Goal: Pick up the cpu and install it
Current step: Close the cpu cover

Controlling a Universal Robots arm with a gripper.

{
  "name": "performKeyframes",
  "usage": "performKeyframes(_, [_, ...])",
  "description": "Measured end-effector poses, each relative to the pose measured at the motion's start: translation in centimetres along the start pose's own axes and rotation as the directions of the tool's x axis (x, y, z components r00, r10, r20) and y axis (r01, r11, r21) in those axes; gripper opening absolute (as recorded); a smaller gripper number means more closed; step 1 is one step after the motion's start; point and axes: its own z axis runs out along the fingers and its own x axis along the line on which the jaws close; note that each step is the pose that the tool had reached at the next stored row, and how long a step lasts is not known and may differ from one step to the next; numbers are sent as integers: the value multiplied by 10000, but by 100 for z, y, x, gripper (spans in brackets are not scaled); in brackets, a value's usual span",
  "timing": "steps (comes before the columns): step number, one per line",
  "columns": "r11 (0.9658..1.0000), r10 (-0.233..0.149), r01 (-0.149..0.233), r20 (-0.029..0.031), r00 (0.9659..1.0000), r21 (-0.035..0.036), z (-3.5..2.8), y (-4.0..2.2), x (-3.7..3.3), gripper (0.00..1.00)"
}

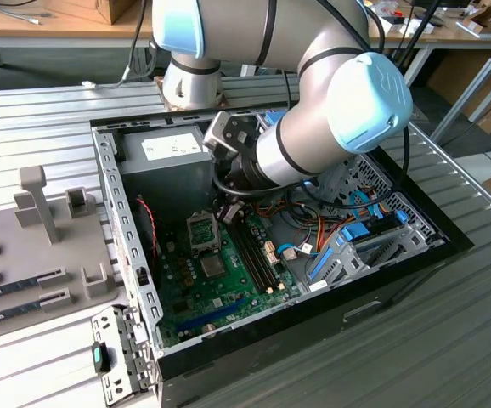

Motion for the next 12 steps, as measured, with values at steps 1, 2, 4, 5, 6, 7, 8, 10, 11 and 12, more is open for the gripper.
performKeyframes(1, [10000,1,-1,0,10000,0,-3,-3,6,11])
performKeyframes(2, [10000,1,-1,0,10000,0,-7,-9,13,11])
performKeyframes(4, [10000,-1,1,1,10000,-2,-17,-21,30,11])
performKeyframes(5, [10000,-1,1,0,10000,-1,-21,-25,35,11])
performKeyframes(6, [10000,0,0,0,10000,-1,-27,-34,47,11])
performKeyframes(7, [10000,-1,1,0,10000,-1,-33,-40,57,11])
performKeyframes(8, [10000,-1,1,0,10000,-1,-40,-45,65,11])
performKeyframes(10, [10000,-2,2,-1,10000,-1,-57,-50,76,11])
performKeyframes(11, [10000,-1,1,-2,10000,0,-64,-50,78,11])
performKeyframes(12, [10000,-2,2,-1,10000,-1,-69,-50,79,11])
